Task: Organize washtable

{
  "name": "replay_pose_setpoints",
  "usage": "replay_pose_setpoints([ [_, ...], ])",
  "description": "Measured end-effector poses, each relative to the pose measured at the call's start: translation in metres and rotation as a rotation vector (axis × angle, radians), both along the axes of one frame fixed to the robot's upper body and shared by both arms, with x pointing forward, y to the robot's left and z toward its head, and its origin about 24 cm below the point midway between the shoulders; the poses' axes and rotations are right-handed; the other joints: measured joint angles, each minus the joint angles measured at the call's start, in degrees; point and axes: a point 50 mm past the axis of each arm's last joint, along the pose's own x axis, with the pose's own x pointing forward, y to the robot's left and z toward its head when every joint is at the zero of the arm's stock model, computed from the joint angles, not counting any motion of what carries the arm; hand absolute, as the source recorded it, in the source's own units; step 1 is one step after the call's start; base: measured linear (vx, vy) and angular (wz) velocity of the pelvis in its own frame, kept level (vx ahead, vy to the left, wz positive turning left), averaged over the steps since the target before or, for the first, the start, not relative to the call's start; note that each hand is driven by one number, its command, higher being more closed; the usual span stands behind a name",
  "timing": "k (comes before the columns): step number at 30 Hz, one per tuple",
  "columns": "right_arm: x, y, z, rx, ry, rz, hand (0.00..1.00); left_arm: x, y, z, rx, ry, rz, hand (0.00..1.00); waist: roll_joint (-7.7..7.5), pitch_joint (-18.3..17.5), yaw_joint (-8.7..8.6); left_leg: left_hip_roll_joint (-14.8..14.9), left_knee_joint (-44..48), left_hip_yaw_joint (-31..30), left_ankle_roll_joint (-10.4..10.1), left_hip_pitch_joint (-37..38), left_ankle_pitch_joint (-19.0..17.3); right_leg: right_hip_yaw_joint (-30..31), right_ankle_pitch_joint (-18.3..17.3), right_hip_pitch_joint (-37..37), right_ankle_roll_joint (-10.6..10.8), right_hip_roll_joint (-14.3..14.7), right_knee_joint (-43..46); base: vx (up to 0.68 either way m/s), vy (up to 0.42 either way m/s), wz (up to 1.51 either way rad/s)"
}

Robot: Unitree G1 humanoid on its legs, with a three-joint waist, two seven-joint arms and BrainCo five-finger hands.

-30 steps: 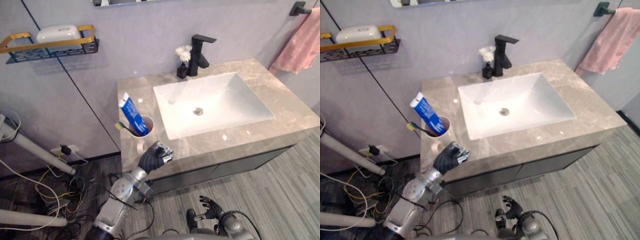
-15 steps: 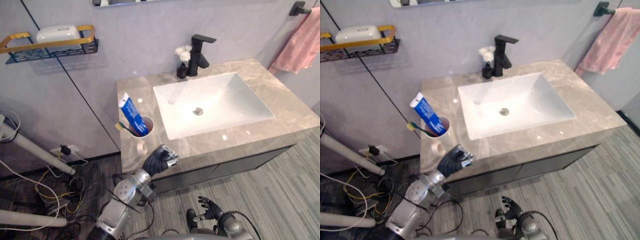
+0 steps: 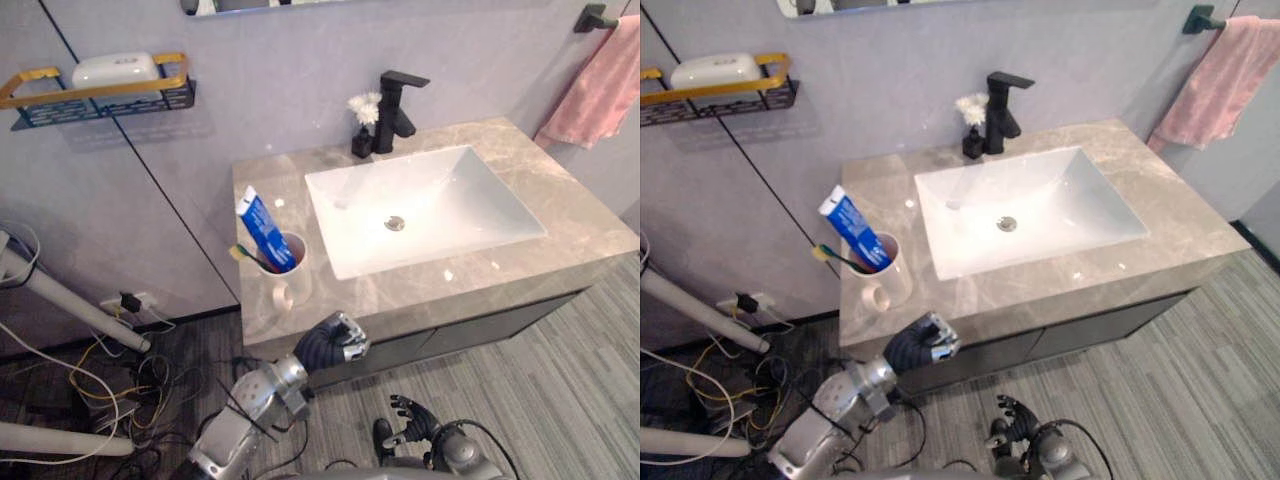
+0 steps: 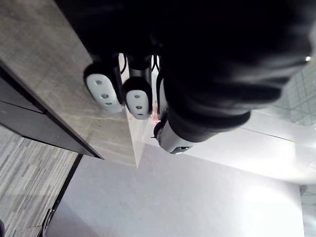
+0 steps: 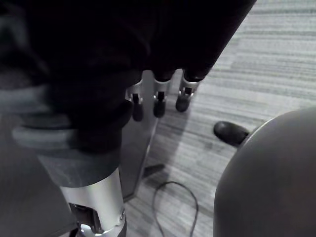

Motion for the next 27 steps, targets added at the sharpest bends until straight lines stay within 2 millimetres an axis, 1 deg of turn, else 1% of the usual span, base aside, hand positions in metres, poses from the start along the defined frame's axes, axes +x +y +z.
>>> replay_pose_setpoints([
  [6,-0.003,-0.002,-0.002,-0.007,0.017,-0.004,0.0,-0.009,0.022,-0.011,0.004,0.067,0.105,1.0,0.02,0.01,0.1,-0.07,0.16,-0.98,0.06,-0.22,0.04,-1.14,-0.02,0.27,0.01,-0.68,0.01,0.0,0.0,0.07],
  [10,-0.003,-0.002,-0.002,-0.007,0.017,-0.003,0.0,-0.015,0.03,-0.017,0.013,0.096,0.143,1.0,0.07,-0.02,0.34,-0.11,0.34,-1.63,0.08,-0.62,0.05,-1.78,-0.04,0.28,0.01,-0.87,0.01,-0.02,-0.008,0.1],
  [12,-0.002,-0.002,-0.002,-0.007,0.016,-0.003,0.0,-0.019,0.031,-0.02,0.017,0.115,0.146,1.0,0.09,-0.02,0.28,-0.07,0.32,-2.05,0.07,-1.36,0.05,-2.19,-0.1,0.22,-0.03,-0.94,0.01,-0.04,-0.008,0.08],
  [18,-0.003,-0.002,-0.002,-0.007,0.019,-0.004,0.0,-0.023,0.035,-0.019,0.013,0.117,0.169,1.0,0.11,-0.01,0.23,0.0,0.29,-3.9,-0.04,-2.33,0.22,-3.84,-0.46,0.07,-0.15,-1.2,0.03,-0.01,-0.016,0.17],
  [23,-0.003,-0.003,-0.002,-0.005,0.018,-0.014,0.0,-0.022,0.039,-0.016,0.012,0.099,0.192,1.0,0.13,0.03,0.5,-0.09,0.04,-6.31,0.08,-3.42,1.02,-6.58,-0.95,0.06,-0.15,-1.81,0.03,0.0,-0.009,0.28],
  [27,0.0,-0.005,-0.001,-0.006,0.01,-0.027,0.0,-0.022,0.041,-0.016,0.02,0.099,0.212,1.0,0.12,0.04,0.76,-0.08,-0.07,-6.79,0.04,-3.45,1.16,-7.12,-1.06,0.17,-0.2,-1.86,0.04,0.01,-0.002,0.09],
])
